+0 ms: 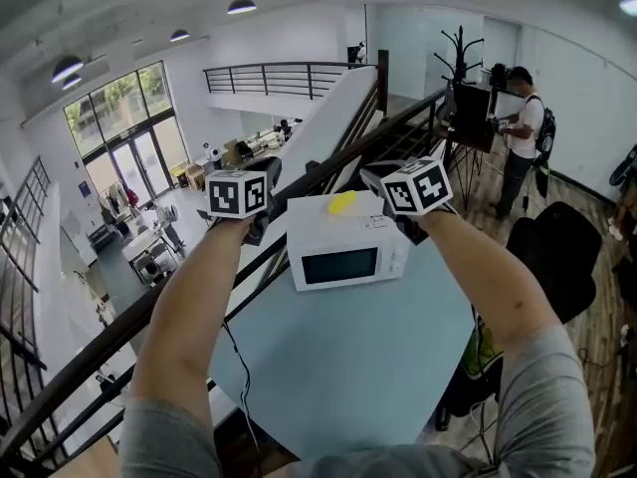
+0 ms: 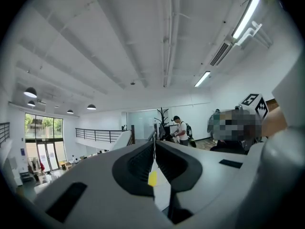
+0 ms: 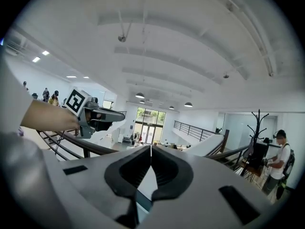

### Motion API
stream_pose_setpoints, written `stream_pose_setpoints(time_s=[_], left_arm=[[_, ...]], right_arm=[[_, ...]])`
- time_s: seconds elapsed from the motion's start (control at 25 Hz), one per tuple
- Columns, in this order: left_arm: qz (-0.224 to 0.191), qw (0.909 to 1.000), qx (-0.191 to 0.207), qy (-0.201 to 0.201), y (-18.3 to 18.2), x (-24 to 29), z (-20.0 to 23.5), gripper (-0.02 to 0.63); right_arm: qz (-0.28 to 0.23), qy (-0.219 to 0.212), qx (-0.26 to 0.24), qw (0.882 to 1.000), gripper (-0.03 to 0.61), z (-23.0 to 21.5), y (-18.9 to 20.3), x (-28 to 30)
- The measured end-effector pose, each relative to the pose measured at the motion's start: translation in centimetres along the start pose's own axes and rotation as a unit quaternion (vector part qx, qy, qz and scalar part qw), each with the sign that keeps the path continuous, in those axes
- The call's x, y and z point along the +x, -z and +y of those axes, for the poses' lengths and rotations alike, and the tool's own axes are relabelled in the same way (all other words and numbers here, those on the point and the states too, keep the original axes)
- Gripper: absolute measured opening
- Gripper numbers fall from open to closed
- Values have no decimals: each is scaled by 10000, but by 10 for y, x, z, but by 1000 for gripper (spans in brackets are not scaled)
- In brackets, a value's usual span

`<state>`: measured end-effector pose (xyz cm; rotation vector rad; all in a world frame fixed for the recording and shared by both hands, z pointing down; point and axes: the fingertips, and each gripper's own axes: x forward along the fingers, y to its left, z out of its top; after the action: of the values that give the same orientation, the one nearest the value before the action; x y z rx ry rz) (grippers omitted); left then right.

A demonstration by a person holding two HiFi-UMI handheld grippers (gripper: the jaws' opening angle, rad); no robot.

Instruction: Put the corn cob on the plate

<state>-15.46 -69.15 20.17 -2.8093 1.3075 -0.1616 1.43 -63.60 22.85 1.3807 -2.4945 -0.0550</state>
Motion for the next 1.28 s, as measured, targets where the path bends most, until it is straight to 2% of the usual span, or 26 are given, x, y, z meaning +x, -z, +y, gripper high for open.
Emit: stream_pose_setpoints(time_s=[0.28,0.4,0.52,0.72,1.04,1.28], left_arm=[[34,9995,146,269,1,-82,-14,18],[50,9990,-3,444,14,-107,-34,18],[113,9986,-242,454,38,-118,-64,18],[126,9982,-517,269,77,-165,-116,18],[253,9971,-706,-98,113,-232,-189,18],[350,9986,-405,-31,145,-253,-260,18]], right_arm=[[-39,125,-127,9998,18,67,-25,-47],[-126,79,-58,9999,18,85,-25,-75],[-242,12,79,9997,18,78,-20,-109],[-242,-397,168,9988,18,102,27,-157],[-245,-1071,217,9937,18,135,77,-209],[-359,-1352,158,9900,18,143,129,-236]])
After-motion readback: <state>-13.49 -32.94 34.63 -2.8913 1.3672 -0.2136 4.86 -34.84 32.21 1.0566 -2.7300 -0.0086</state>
